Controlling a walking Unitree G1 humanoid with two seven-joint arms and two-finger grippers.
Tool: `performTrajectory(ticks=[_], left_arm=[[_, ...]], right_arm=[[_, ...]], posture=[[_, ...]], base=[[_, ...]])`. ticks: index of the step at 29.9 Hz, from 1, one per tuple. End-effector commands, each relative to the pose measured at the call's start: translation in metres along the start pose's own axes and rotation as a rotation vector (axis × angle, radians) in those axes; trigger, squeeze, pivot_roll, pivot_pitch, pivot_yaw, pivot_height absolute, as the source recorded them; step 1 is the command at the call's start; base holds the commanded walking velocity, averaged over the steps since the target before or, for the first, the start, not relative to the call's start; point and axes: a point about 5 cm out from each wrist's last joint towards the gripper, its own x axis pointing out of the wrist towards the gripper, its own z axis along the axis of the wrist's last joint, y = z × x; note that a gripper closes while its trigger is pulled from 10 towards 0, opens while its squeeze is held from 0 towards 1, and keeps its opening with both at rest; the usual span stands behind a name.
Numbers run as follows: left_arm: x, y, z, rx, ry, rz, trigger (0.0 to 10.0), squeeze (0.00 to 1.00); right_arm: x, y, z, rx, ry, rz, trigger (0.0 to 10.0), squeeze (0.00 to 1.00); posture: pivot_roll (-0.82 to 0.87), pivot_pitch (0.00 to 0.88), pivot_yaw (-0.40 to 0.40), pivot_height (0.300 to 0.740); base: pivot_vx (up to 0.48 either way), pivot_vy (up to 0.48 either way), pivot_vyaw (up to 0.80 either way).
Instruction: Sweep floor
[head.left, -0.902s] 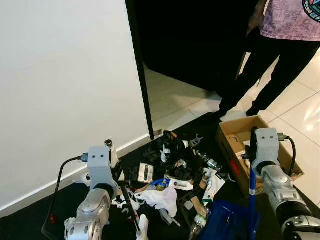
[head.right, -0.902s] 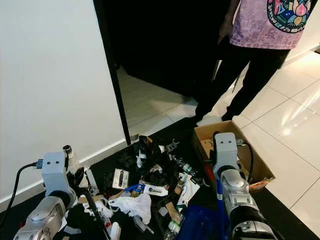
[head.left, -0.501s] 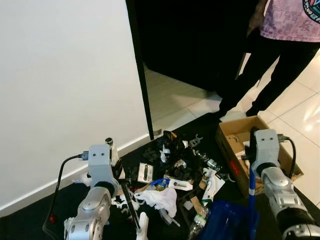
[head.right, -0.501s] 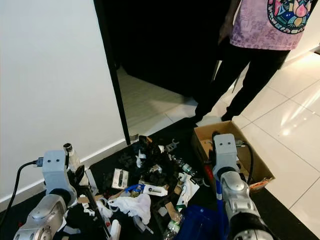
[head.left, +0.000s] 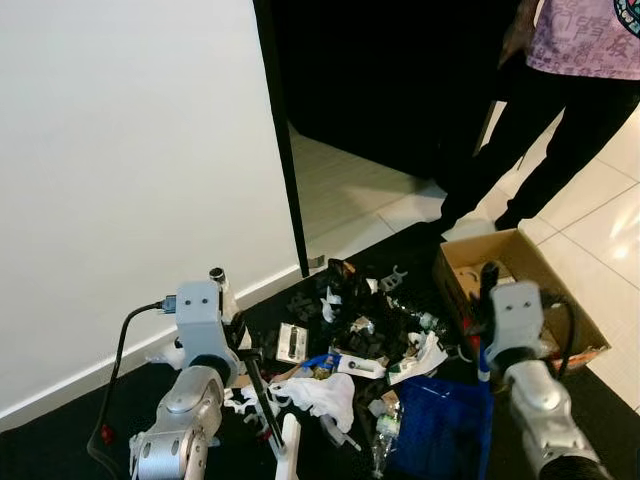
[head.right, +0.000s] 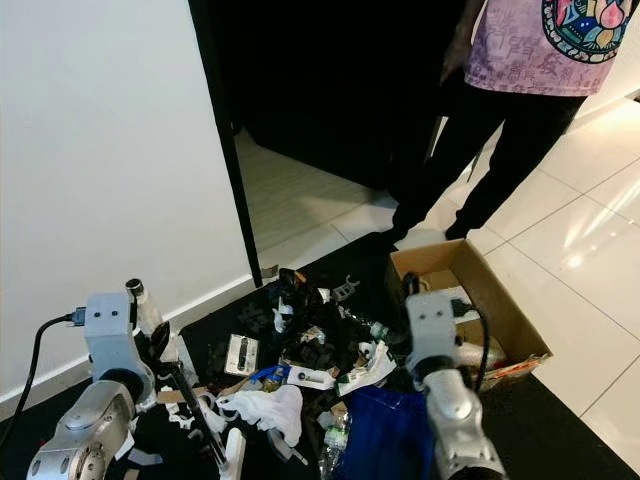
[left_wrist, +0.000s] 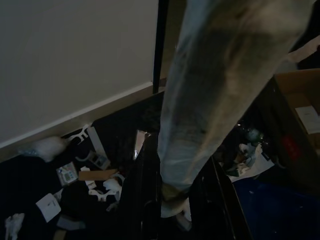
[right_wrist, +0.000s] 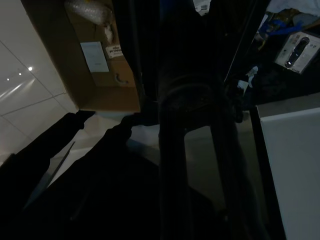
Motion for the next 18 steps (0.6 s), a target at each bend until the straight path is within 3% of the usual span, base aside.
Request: performTrajectory(ticks=[1,11,15,17,18], left_arm=[[0.002,0.012,0.001,0.012,-0.015,0.022,10.0,0.00],[0.023,0.025,0.019,0.066,-0.098,0.063,10.0,0.00],[0.036,0.040,0.006,0.078,-0.059,0.173,10.0,0.00],[0.037,0.040,0.004,0.073,-0.048,0.173,10.0,0.00],[0.041,0.038,-0.004,0.065,-0.020,0.162,10.0,0.00]], right_arm=[[-0.009,0.017,-0.019,0.049,0.078,0.095,10.0,0.00],[-0.003,0.027,-0.023,0.087,0.131,0.237,10.0,0.00],[0.002,0.035,-0.021,0.083,0.149,0.346,10.0,0.00],[0.002,0.035,-0.022,0.078,0.153,0.357,10.0,0.00],[0.003,0.038,-0.022,0.120,0.166,0.380,10.0,0.00]], posture=[[0.10,0.240,0.089,0.740],[0.10,0.245,0.087,0.740],[0.10,0.251,0.091,0.740],[0.10,0.251,0.091,0.740],[0.09,0.252,0.091,0.740]], base=[[0.000,0.000,0.00],[0.000,0.000,0.00],[0.000,0.000,0.00],[0.000,0.000,0.00],[0.000,0.000,0.00]])
